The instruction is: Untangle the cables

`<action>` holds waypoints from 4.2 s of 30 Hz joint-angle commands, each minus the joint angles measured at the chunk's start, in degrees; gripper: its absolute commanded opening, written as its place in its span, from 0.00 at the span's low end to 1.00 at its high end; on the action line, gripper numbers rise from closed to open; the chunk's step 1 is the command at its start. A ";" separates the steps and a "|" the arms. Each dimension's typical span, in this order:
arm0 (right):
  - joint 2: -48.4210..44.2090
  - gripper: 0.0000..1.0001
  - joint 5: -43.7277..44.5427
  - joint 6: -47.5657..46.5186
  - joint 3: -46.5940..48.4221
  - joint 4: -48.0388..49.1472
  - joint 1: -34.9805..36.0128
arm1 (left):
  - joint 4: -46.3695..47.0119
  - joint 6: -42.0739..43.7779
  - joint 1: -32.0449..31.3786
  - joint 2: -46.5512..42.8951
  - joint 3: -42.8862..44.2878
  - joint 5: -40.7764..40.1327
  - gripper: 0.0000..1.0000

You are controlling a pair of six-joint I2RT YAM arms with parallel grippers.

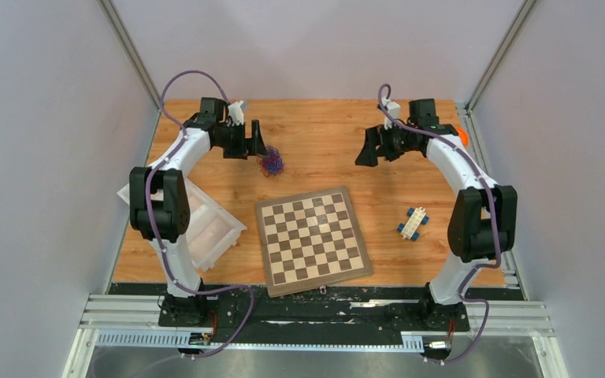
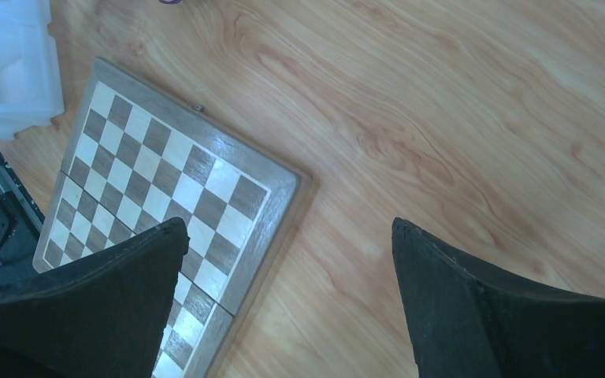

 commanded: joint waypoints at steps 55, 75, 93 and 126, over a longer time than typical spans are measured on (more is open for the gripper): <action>8.84 0.00 -1.65 17.25 9.74 30.11 2.92 | 26.12 -8.78 -5.64 -4.85 5.97 22.67 0.00; 5.27 0.00 -25.51 5.16 10.29 30.25 5.96 | 10.82 21.91 -8.00 -8.91 9.56 23.97 1.00; 0.76 0.00 -21.22 5.99 7.64 30.17 2.76 | 12.01 21.28 -13.42 -6.52 7.55 27.65 0.00; 3.63 0.91 -16.83 -0.77 14.24 12.50 -1.11 | 16.20 14.93 -9.68 -3.77 10.14 24.98 0.01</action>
